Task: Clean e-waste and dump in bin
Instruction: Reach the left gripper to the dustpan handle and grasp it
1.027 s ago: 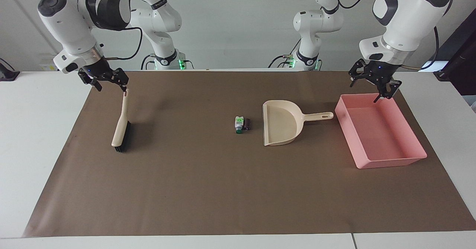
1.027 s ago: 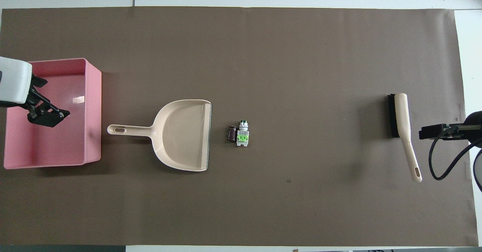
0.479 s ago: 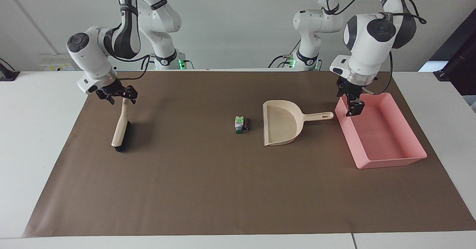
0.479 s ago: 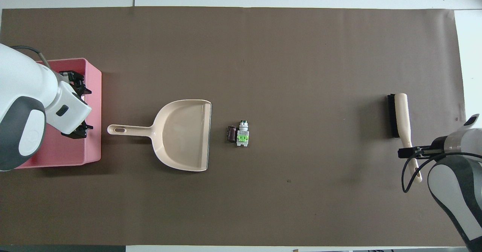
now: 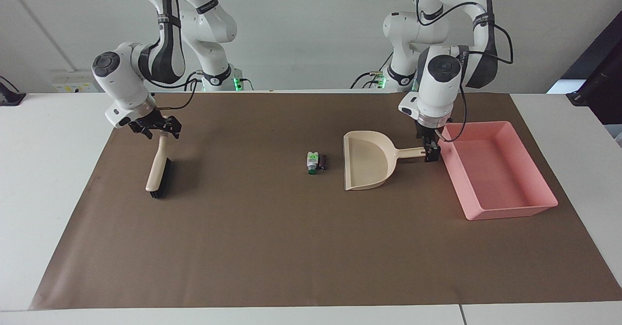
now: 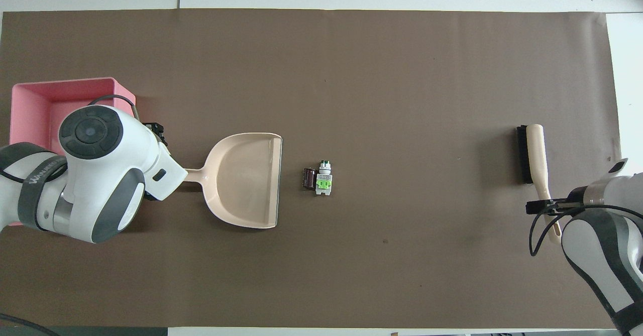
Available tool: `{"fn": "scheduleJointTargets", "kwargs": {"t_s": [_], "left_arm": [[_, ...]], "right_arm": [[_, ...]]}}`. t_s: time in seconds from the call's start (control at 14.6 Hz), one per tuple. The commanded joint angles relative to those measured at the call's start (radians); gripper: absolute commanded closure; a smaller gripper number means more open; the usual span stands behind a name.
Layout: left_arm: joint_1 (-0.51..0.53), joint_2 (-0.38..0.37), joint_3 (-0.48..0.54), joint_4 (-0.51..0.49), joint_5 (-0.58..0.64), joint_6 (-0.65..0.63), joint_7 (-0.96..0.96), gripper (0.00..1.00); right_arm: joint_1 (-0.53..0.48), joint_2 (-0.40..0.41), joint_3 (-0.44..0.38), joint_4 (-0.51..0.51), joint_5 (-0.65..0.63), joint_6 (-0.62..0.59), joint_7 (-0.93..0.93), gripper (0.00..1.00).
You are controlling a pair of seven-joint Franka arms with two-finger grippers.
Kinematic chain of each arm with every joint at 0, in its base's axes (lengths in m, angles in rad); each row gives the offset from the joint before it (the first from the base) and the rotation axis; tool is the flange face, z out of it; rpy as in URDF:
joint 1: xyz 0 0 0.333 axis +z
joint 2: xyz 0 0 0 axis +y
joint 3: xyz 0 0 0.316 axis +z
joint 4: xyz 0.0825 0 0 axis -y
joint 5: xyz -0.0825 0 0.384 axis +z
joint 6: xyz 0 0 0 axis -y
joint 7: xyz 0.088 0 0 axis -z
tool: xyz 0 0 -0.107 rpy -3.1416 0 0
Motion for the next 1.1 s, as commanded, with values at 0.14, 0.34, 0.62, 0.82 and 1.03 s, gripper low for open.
{"fn": "scheduleJointTargets", "kwargs": {"t_s": [0.14,0.34,0.62,0.82,1.03], "left_arm": [[-0.057,0.0,0.009,-0.093,0.096,0.106,-0.143,0.04],[-0.063,0.011,0.009,-0.098,0.097,0.118,-0.166,0.04],[-0.086,0.031,0.009,-0.099,0.097,0.118,-0.192,0.04],[-0.088,0.031,0.009,-0.098,0.097,0.117,-0.193,0.22],[-0.091,0.033,0.008,-0.095,0.097,0.12,-0.204,0.69]], "right_arm": [[-0.023,0.005,0.012,-0.008,0.007,0.029,-0.016,0.05],[-0.023,0.006,0.012,-0.007,0.007,0.029,0.004,0.11],[-0.023,0.008,0.012,-0.002,0.009,0.031,0.006,0.29],[-0.023,0.014,0.012,0.007,0.016,0.031,0.007,0.32],[-0.021,0.014,0.012,0.007,0.018,0.031,0.015,0.33]]}}
